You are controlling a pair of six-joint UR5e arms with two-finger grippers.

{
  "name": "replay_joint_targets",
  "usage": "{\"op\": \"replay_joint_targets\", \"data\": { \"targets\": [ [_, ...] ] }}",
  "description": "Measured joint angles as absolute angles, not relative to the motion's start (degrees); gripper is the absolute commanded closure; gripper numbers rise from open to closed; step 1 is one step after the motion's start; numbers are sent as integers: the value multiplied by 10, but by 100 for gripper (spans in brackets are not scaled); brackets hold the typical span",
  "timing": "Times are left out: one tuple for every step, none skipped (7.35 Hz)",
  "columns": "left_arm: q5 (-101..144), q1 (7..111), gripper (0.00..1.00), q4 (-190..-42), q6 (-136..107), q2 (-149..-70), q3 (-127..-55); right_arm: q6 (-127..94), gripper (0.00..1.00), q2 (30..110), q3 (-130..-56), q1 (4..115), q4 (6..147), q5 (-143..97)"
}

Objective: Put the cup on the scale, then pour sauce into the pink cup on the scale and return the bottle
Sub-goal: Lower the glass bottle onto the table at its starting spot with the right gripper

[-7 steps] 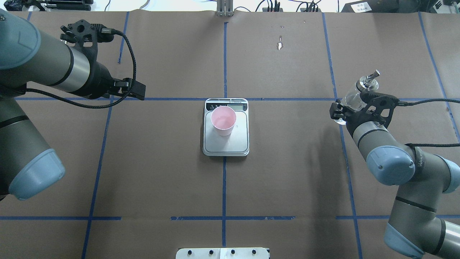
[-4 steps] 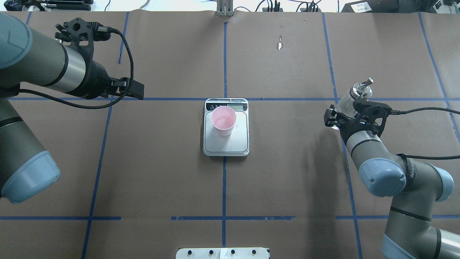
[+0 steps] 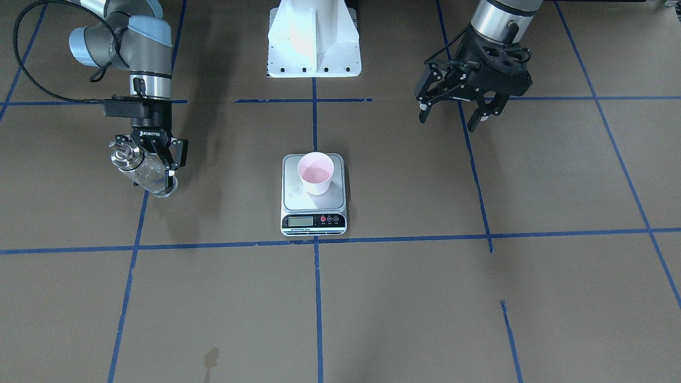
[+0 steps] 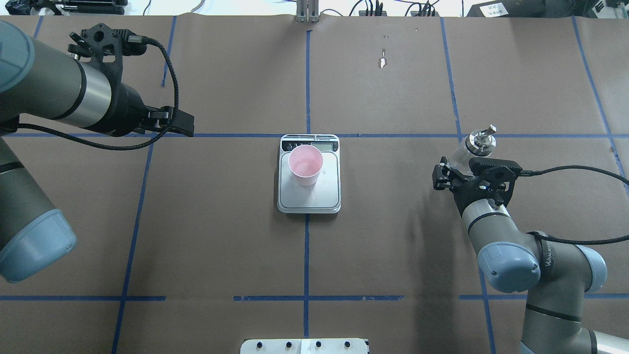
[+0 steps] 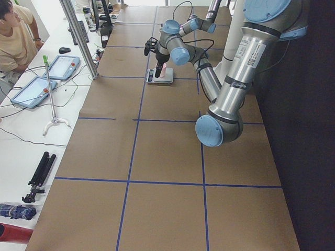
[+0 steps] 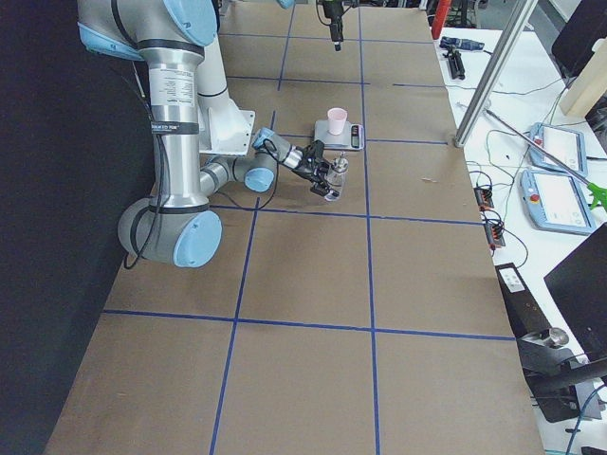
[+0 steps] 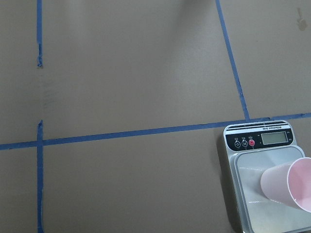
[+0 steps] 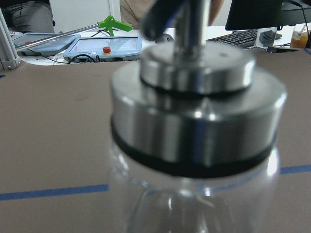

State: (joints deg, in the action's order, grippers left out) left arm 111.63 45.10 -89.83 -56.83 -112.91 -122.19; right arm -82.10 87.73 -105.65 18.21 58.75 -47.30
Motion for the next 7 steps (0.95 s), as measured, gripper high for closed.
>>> {"op": "replay_joint_targets", "data": {
  "targets": [
    [1116, 451, 0, -898, -568, -1129, -1223, -822, 100, 878, -1048, 180, 587, -466],
    [1117, 451, 0, -898, -568, -1129, -1223, -825, 100, 878, -1042, 180, 587, -457],
    [1117, 451, 0, -898, -568, -1129, -1223, -826, 100, 878, -1039, 180, 587, -452],
    [1117, 451, 0, -898, -568, -1129, -1223, -829, 100, 876, -1037, 179, 587, -450],
    [1116, 451, 0, -898, -568, -1129, -1223, -839, 100, 874, -1032, 178, 587, -449],
    [1116, 451, 0, -898, -568, -1129, -1223, -851, 100, 873, -1029, 178, 586, -448],
    [1116, 451, 0, -898, -568, -1129, -1223, -857, 100, 873, -1026, 178, 586, -446]
  ]
}}
